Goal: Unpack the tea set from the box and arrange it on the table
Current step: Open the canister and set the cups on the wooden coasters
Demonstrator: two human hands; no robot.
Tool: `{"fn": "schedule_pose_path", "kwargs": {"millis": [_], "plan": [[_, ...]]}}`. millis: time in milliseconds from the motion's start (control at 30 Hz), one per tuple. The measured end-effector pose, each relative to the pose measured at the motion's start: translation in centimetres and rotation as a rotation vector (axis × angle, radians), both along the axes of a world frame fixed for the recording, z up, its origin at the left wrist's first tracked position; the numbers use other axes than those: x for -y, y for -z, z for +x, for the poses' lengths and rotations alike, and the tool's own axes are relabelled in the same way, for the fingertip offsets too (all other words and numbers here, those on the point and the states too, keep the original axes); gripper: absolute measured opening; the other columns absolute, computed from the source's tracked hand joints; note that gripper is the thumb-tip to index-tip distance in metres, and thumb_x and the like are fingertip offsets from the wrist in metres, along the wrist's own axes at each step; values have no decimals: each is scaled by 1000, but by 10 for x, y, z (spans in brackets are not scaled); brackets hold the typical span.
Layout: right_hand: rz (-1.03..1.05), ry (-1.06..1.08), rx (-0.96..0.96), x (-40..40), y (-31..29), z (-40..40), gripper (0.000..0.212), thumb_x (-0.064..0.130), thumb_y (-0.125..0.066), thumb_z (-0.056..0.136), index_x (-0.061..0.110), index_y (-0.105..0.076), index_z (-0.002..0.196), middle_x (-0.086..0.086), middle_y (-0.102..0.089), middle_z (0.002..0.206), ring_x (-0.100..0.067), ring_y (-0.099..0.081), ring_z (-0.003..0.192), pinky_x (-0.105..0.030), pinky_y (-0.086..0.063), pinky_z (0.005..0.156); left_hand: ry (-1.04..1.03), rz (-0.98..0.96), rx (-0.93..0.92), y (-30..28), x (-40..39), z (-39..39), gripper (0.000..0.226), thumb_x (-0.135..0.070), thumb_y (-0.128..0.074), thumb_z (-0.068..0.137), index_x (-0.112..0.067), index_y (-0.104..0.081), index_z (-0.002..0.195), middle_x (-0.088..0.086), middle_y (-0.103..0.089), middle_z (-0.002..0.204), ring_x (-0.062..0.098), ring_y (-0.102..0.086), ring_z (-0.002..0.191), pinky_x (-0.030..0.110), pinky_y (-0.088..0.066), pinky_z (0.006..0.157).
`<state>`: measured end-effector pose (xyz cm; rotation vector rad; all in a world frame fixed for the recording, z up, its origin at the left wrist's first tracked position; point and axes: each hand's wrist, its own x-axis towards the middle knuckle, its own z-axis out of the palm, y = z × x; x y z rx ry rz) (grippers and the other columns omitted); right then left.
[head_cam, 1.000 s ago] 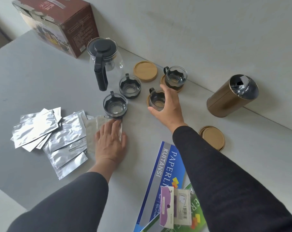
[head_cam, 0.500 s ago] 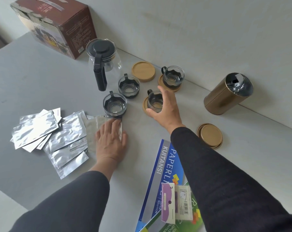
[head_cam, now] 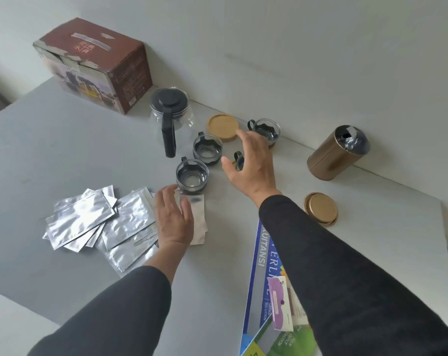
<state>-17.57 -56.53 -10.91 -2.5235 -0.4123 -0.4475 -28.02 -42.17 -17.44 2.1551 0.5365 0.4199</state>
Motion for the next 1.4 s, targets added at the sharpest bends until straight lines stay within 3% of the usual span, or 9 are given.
{"fn": "schedule_pose_path", "kwargs": {"millis": [167, 367, 500, 700, 1000, 1233, 1400], "plan": [[14, 112, -12, -32, -13, 4, 51, 34, -58, 80, 5, -54, 123, -13, -56, 116, -29, -50, 111, -38, -42, 93, 79, 167, -55, -8, -56, 27, 35, -10, -47, 89, -4, -50, 124, 15, -47, 125, 31, -45, 118, 39, -34, 101], [106, 346, -197, -73, -15, 33, 56, 35, -65, 81, 7, -49, 127, -12, -51, 125, -25, -39, 122, -29, -31, 100, 241, 310, -218, 0, -108, 61, 43, -19, -47, 89, -10, -41, 131, 6, -38, 136, 24, -37, 126, 38, -31, 104], [75, 415, -301, -86, -20, 56, 61, 41, -65, 80, 9, -45, 128, -12, -48, 125, -27, -38, 123, -34, -33, 101, 338, 353, -276, 15, -114, 73, 45, -21, -44, 88, -13, -39, 133, 3, -35, 137, 21, -33, 127, 34, -25, 106], [42, 496, -528, -89, -14, 106, 67, 43, -61, 76, 14, -39, 132, -15, -40, 128, -33, -40, 122, -39, -40, 101, 316, 376, -245, 25, -110, 71, 37, -25, -45, 86, -18, -43, 122, -2, -38, 130, 17, -33, 125, 32, -21, 107], [-61, 530, -774, -89, 10, 151, 90, 50, -71, 71, 18, -25, 141, -18, -35, 136, -35, -39, 125, -42, -38, 100, 308, 384, -279, 29, -109, 74, 43, -34, -40, 82, -20, -45, 122, -3, -40, 128, 17, -33, 127, 33, -19, 107], [-178, 529, -706, -88, 19, 162, 85, 48, -71, 70, 14, -30, 136, -19, -45, 130, -35, -45, 120, -41, -40, 100, 293, 402, -298, 28, -107, 76, 49, -41, -34, 80, -21, -45, 123, -4, -40, 129, 16, -33, 126, 32, -19, 107], [-109, 525, -641, -86, 13, 156, 87, 47, -72, 69, 11, -27, 134, -21, -44, 129, -36, -41, 121, -42, -38, 97, 291, 406, -287, 29, -107, 74, 44, -37, -40, 82, -21, -45, 122, -4, -40, 128, 16, -33, 125, 33, -20, 107]]}}
